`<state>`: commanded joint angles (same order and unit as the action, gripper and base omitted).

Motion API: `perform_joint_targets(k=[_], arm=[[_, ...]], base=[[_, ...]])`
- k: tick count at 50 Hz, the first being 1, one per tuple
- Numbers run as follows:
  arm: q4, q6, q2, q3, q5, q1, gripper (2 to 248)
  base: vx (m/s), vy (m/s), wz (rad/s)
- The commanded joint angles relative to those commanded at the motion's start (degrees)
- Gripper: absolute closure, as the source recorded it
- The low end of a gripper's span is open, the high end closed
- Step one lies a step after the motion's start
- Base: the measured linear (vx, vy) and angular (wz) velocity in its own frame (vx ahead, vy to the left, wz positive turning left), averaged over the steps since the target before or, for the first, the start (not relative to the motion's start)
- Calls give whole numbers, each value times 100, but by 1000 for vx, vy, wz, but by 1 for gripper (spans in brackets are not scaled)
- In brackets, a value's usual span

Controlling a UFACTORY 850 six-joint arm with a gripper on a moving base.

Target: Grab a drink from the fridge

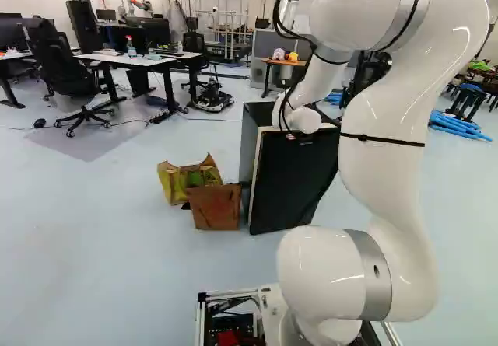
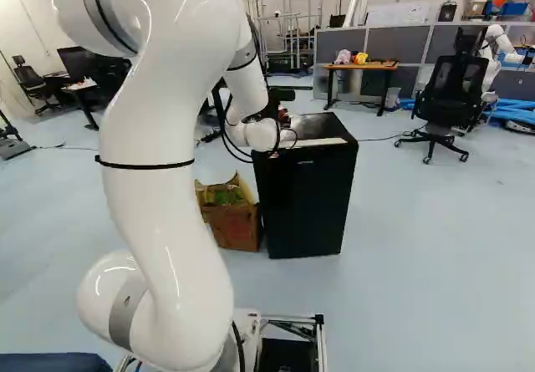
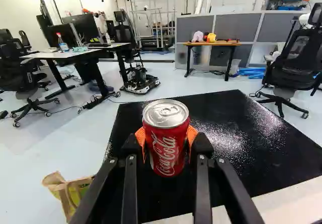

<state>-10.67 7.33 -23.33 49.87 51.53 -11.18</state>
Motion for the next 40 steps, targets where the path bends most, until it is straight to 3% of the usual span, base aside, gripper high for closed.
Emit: perform_joint_targets(k=[40], arm=[[329,-226,1212,-1383,-47,345,151]], base=[[0,0,0]])
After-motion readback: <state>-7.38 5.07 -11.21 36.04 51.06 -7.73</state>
